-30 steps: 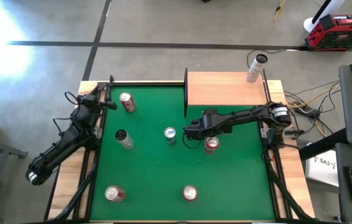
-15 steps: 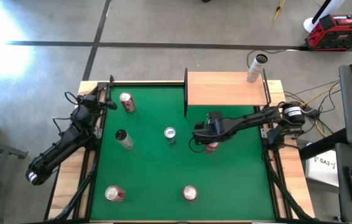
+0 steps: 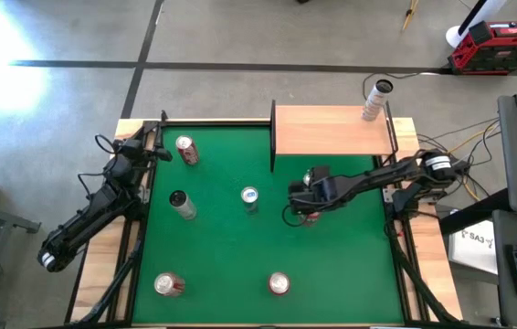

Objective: Place canned beverage on shelf
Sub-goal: Put the top blue soda can on the shelf

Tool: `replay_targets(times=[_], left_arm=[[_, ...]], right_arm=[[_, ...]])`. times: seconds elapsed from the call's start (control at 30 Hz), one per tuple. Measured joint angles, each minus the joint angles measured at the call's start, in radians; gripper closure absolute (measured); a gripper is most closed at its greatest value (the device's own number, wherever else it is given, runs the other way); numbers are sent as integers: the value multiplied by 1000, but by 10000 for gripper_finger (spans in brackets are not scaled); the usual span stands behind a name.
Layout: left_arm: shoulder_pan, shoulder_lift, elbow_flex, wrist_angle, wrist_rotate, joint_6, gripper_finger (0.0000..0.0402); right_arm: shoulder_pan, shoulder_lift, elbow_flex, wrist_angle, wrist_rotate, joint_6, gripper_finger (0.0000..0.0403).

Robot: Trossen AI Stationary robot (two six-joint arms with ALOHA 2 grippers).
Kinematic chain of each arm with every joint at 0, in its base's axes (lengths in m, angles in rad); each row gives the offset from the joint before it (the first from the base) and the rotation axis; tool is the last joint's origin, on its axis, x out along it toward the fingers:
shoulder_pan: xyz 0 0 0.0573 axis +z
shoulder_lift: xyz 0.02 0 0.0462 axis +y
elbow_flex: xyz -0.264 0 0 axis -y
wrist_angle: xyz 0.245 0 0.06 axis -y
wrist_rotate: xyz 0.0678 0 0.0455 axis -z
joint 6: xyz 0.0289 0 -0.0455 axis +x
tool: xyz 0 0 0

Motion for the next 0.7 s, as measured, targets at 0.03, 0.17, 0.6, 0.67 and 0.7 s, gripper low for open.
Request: replay_targets(times=[0.03,0.17,0.6,0.67,0.7], left_arm=[[0,0,0,0,0,0,108],[0,0,0,0,0,0,108],[0,0,0,0,0,0,108],[0,0,0,0,0,0,108],[0,0,0,0,0,0,108]], right_arm=[[0,0,1,5,0,-4,26],[0,0,2,10,1,-7,26],[-1,0,2,11,20,30,117],[-1,2,0,11,36,30,153],[-1,2,0,11,38,30,171]])
